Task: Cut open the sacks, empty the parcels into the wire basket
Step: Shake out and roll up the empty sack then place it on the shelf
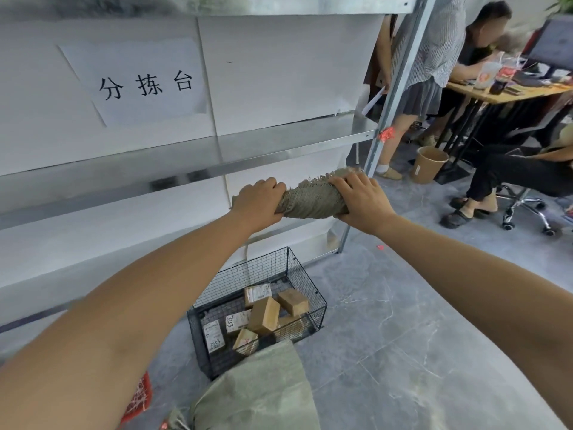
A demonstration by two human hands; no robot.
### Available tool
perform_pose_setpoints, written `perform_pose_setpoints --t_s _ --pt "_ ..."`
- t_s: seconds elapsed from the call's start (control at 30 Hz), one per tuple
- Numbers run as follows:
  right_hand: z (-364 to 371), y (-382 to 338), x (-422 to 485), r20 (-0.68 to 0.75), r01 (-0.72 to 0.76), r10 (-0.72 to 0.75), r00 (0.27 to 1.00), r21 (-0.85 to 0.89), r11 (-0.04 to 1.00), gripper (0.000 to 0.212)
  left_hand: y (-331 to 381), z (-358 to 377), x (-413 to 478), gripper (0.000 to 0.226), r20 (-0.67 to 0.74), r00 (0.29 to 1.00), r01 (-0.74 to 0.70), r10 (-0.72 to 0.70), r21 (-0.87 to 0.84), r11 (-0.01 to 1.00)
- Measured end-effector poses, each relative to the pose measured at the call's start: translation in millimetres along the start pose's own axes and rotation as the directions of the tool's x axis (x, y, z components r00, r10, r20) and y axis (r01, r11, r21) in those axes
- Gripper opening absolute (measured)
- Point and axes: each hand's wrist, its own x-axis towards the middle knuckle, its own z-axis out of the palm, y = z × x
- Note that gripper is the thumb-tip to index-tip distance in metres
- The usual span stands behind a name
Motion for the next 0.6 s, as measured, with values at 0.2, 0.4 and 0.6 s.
perform_pose_setpoints --t_s 0.2,0.4,0.6 --pt "3.5 66.3 -20.9 0.062 0.013 -0.012 0.998 -0.022 1.000 0.072 67.5 7.5 22.2 0.050 0.005 0.998 0.061 -0.061 -0.033 0.998" --pt "1.6 108.5 -36.1 0.089 -0.002 0.002 0.996 0.000 1.000 0.073 108.7 1.9 40.6 0.053 0.017 0.999 0.037 -0.037 0.012 0.999" --pt "-18.2 145.5 -30.5 0.115 -0.014 0.017 0.993 -0.030 0.999 0.068 136.1 -8.0 73.4 0.052 0.023 1.000 0.005 -0.007 0.057 0.998"
